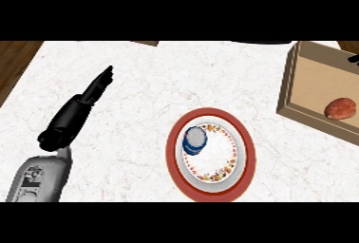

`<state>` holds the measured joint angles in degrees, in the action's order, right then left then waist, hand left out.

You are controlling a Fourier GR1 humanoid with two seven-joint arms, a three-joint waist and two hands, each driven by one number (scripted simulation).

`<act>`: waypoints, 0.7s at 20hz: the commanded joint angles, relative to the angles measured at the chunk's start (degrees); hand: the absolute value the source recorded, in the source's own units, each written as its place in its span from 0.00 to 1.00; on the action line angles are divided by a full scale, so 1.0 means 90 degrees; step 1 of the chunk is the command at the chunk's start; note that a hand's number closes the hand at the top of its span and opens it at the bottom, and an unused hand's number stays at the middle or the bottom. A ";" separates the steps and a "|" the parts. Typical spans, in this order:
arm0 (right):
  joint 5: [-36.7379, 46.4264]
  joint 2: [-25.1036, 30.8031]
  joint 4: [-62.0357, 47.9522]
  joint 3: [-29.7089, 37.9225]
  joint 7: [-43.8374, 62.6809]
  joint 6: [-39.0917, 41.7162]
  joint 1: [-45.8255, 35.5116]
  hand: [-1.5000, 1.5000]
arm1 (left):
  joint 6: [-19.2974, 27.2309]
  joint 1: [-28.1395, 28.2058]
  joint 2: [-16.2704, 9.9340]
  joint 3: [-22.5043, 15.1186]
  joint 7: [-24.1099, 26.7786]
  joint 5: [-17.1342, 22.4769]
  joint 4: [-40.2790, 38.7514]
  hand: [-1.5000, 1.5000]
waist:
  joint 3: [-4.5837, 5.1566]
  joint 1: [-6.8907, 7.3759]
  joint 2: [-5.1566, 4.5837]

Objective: Pick the sweet potato from the plate and place it in the cardboard box

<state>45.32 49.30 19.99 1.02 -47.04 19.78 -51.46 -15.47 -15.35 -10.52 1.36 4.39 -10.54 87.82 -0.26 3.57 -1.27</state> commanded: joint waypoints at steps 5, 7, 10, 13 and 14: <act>-0.2391 -0.0359 -0.1218 0.2145 0.0007 0.1638 -0.0646 0.00 | 0.0024 -0.0010 -0.0061 0.0078 -0.0052 -0.0008 0.0015 0.50 | -0.0020 -0.0098 0.0026; -0.2707 -0.0224 -0.1583 0.2448 0.0545 0.1996 -0.0787 0.00 | -0.0007 -0.0111 -0.0052 0.0095 -0.0030 0.0046 0.0003 0.50 | -0.0015 -0.0064 -0.0017; -0.3138 0.0163 -0.1942 0.2898 0.1244 0.2157 -0.0894 0.00 | -0.0111 0.0056 -0.0151 0.0168 -0.0037 0.0131 0.0087 0.50 | -0.0011 0.0001 -0.0021; -0.3380 0.0526 -0.1977 0.3142 0.1396 0.2238 -0.0745 0.00 | -0.0041 0.0028 0.0003 0.0008 -0.0048 0.0045 0.0088 0.50 | -0.0030 0.0001 -0.0093; -0.3479 0.0568 -0.1980 0.3240 0.1676 0.2150 -0.0921 0.00 | 0.0019 -0.0104 0.0037 -0.0030 -0.0125 -0.0018 0.0105 0.50 | -0.0030 0.0047 -0.0106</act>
